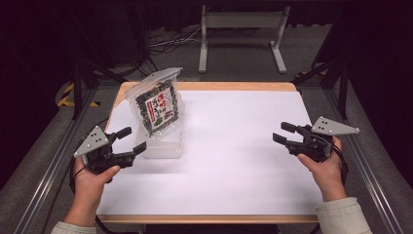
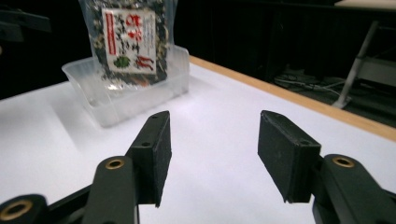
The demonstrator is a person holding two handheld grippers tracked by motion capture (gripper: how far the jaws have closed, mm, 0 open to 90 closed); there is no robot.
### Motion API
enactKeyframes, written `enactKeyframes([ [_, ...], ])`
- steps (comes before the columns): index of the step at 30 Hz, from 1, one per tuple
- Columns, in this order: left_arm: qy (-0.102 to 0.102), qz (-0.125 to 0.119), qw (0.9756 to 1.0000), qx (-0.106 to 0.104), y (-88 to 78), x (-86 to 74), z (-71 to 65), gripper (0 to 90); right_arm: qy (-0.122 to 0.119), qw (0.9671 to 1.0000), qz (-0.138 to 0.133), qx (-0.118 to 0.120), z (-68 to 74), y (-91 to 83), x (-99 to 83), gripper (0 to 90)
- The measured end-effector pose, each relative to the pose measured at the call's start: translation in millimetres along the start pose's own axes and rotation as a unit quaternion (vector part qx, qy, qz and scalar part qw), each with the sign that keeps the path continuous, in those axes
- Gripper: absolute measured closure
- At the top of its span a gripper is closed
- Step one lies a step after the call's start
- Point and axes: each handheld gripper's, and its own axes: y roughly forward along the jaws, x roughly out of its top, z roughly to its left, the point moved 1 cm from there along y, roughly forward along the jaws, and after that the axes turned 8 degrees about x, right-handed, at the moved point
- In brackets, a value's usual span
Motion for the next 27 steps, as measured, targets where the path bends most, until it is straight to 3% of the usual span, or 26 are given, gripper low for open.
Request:
enactKeyframes([
  [5, -0.003, 0.010, 0.9999, -0.011, 0.5, -13.8, 1.0, 22.7, 0.006, 0.9997, 0.023, -0.011, 0.1, -3.6, -16.5, 44.9],
  [10, -0.011, 0.023, 0.9995, -0.020, 1.6, -29.0, 1.6, 22.1, 0.013, 0.9995, 0.023, -0.014, 0.0, -5.9, -30.2, 44.5],
  [14, -0.016, 0.047, 0.9985, -0.024, 6.0, -46.0, 2.4, 22.1, 0.016, 0.9992, 0.028, -0.021, -1.0, -4.6, -40.4, 44.1],
  [17, -0.023, 0.058, 0.9978, -0.020, 9.9, -59.9, 4.6, 22.9, 0.026, 0.9986, 0.038, -0.027, -2.6, -1.3, -59.6, 44.1],
  [22, -0.033, 0.052, 0.9978, -0.024, 10.4, -60.1, 5.1, 23.5, 0.038, 0.9973, 0.054, -0.031, -4.9, 4.2, -72.4, 44.1],
  [27, -0.030, 0.053, 0.9979, -0.021, 9.4, -59.5, 5.0, 24.1, 0.032, 0.9979, 0.051, -0.026, -1.7, 6.9, -70.6, 43.7],
])
